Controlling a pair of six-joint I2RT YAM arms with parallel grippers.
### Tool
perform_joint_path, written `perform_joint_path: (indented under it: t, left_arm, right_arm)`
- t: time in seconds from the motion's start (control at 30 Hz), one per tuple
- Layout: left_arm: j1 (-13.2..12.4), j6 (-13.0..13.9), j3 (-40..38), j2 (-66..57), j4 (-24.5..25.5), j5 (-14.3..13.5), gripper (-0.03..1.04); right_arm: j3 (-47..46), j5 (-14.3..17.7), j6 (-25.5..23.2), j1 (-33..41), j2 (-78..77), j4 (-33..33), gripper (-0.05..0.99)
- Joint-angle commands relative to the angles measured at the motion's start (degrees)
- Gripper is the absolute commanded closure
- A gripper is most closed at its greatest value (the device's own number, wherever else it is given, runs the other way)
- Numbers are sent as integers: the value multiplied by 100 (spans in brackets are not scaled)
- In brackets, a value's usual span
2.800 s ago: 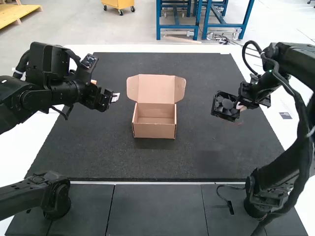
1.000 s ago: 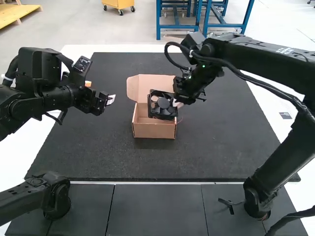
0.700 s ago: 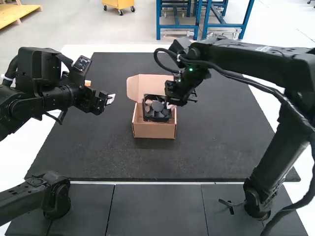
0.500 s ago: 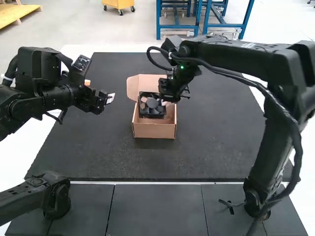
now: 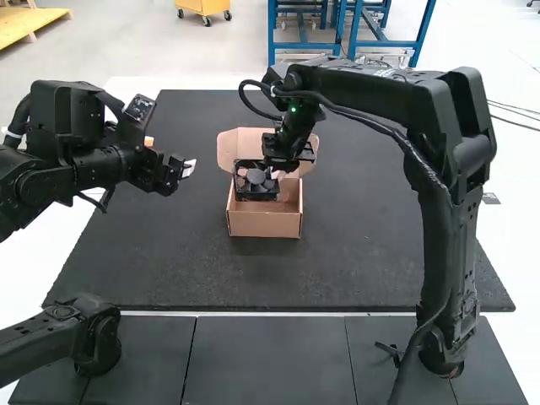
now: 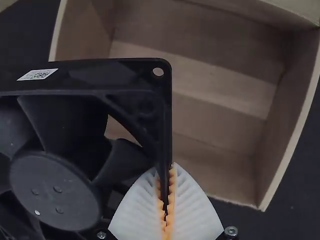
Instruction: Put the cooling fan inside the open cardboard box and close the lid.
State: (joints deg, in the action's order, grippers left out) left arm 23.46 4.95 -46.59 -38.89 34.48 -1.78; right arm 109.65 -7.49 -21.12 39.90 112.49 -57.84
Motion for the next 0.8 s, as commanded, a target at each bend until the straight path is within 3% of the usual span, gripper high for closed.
perform_joint_path:
  t: [0.0,0.77]
  left_arm:
    - [-52,32,45,145,-38,-77,4]
    - [-52,32,45,242,-29,-77,4]
  right_arm:
    - [268,2,91,-158,10,-34,95]
    - [312,45,188,-325,581,10,95]
